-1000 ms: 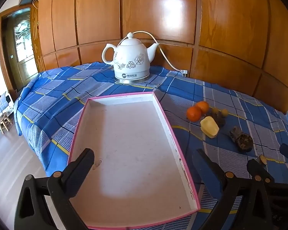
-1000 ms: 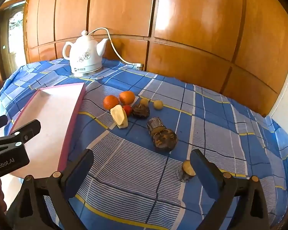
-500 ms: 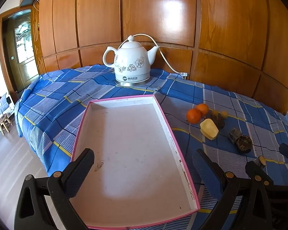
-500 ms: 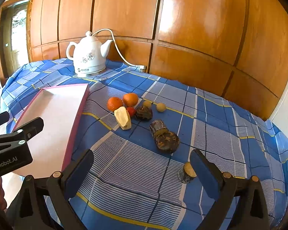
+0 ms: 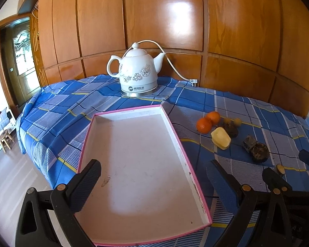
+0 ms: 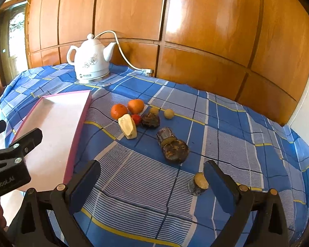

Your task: Organize fruits

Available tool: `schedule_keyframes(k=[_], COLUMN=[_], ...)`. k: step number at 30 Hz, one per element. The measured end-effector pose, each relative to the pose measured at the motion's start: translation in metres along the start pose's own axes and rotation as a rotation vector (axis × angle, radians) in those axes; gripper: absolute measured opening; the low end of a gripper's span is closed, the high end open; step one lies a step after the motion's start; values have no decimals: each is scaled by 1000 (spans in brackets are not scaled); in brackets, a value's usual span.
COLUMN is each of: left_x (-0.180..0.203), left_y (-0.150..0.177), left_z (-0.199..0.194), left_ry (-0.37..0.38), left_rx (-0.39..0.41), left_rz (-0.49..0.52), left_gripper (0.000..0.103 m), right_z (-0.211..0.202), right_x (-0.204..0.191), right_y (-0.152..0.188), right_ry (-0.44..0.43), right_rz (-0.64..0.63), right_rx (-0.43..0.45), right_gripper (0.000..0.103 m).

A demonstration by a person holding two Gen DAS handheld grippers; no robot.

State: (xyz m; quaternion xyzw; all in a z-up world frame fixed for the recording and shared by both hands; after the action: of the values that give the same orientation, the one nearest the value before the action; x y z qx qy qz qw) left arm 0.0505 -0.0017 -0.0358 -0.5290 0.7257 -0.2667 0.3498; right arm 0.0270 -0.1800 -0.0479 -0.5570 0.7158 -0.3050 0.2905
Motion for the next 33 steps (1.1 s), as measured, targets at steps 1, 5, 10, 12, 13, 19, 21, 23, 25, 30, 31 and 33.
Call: schedule_keyframes(k=[1, 5, 10, 12, 13, 19, 21, 23, 25, 30, 31, 33], left_x=[0, 3, 8, 9, 9, 10, 10, 11, 11, 12, 12, 14], left_y=[0, 1, 1, 1, 1, 2, 2, 2, 2, 2, 2, 2], left_z=[0, 0, -1, -1, -1, -2, -2, -2, -2, -1, -1, -2], left_ry=[2, 8, 16, 18, 18, 20, 21, 22, 25, 25, 25, 25], left_rx=[-2, -5, -2, -5, -7, -8, -8, -8, -10, -10, -10, -10], left_rz=[-1, 2, 14, 16, 18, 26, 31, 36, 39, 39, 39, 41], left_gripper=[103, 103, 103, 103, 103, 103, 103, 103, 103, 103, 103, 103], right_z=[0, 0, -1, -2, -2, -4, -4, -4, -5, -5, -5, -6], right_x=[1, 4, 4, 4, 5, 5, 5, 6, 6, 7, 7, 8], right_y=[0, 1, 1, 1, 0, 0, 0, -1, -1, -2, -3, -3], right_ry=[3, 7, 7, 8, 8, 6, 7, 7, 7, 4, 3, 3], right_rz=[3, 8, 4, 5, 6, 6, 4, 4, 6, 11, 11, 12], right_rx=[0, -2, 4, 5, 5, 9, 13, 14, 14, 17, 18, 20], right_gripper=[102, 102, 102, 102, 102, 102, 102, 102, 102, 102, 102, 102])
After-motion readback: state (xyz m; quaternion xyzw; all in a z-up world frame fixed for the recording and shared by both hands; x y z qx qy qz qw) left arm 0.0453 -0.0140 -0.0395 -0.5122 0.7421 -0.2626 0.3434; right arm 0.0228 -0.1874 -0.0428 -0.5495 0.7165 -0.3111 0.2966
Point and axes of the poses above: each gripper's, at about its wrist camera, not at the fingertips, and z roughly the way its jaws point, x to its right, y to its underside, the point moved 7 cm from there along z, roughly the way its jaws point, and after that the axes turned 15 degrees about z, right-handed, at the moved point
